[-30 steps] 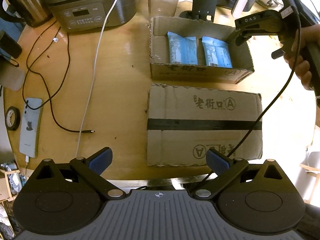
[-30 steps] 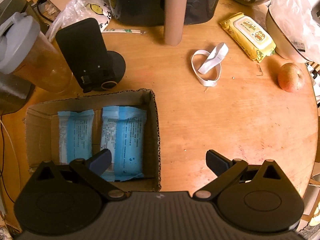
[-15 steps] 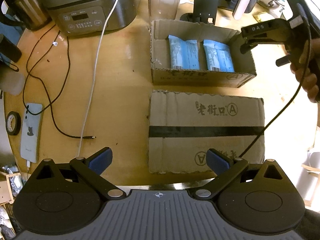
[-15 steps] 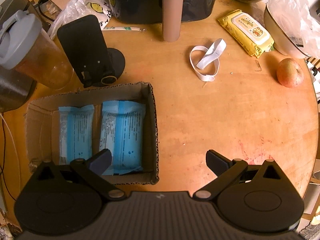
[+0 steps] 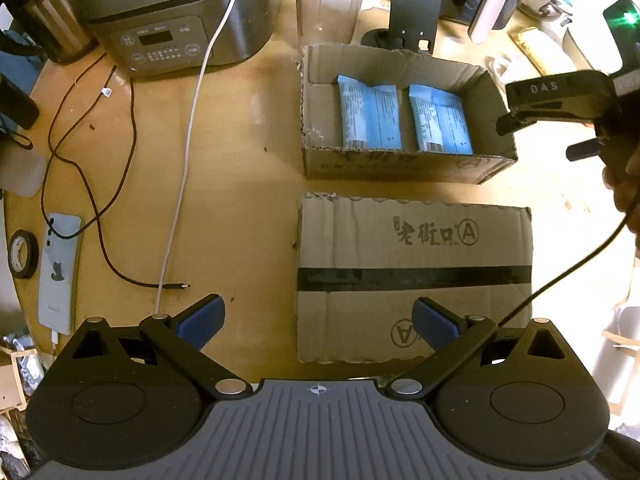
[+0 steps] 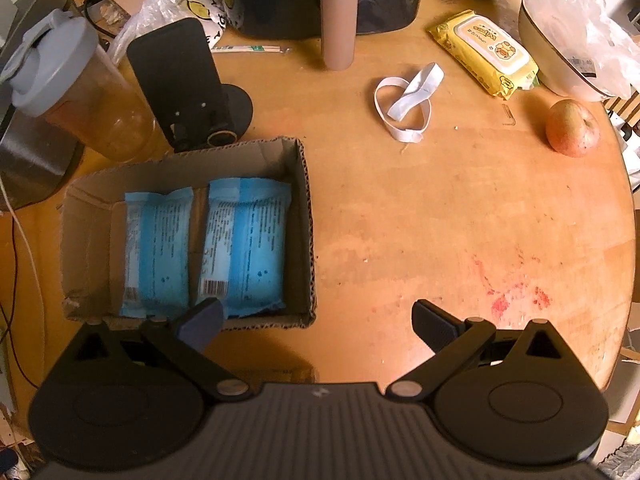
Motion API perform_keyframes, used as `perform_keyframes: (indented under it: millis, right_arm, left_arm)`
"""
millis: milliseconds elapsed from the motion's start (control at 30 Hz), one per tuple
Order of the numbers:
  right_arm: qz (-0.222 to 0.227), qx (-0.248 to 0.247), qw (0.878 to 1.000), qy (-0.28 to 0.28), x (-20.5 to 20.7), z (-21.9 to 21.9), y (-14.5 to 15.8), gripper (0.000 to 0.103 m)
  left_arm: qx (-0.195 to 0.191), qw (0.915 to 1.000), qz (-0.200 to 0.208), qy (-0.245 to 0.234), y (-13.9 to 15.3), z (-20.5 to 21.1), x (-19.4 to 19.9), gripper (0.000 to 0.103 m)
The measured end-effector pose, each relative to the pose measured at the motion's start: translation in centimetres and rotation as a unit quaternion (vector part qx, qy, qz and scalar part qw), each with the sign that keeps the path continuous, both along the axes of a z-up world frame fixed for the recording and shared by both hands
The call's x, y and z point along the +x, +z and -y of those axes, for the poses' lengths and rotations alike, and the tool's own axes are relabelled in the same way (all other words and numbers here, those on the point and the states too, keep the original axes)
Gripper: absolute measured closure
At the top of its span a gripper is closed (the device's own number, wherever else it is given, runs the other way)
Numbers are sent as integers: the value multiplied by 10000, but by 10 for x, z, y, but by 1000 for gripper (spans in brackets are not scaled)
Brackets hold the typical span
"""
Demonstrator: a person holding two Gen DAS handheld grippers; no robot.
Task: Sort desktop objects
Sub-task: 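Move the right gripper back toward the taped cardboard box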
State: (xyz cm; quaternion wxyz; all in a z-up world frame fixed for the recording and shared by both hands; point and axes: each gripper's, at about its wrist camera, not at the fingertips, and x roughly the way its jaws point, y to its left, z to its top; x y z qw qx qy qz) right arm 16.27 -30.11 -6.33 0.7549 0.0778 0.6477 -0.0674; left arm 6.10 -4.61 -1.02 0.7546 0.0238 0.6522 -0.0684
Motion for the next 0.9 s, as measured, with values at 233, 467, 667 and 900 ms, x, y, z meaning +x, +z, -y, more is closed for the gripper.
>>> perform_keyframes:
  millis: [233, 467, 667, 900]
  right_arm:
    - [12, 12, 10000, 56, -12, -3, 4, 0]
    - [51, 61, 9999, 113, -24, -5, 5, 0]
    - [80, 52, 9998, 173, -34, -9, 7, 0]
    - [50, 101, 9998, 159, -47, -11, 8, 0]
  left_arm:
    - [20, 10000, 17, -29, -2, 1, 7, 0]
    - [35, 10000, 24, -68, -3, 1, 13, 0]
    - [38, 9999, -19, -100, -5, 1, 18, 0]
    - [35, 9997, -143, -176, -8, 2, 22, 0]
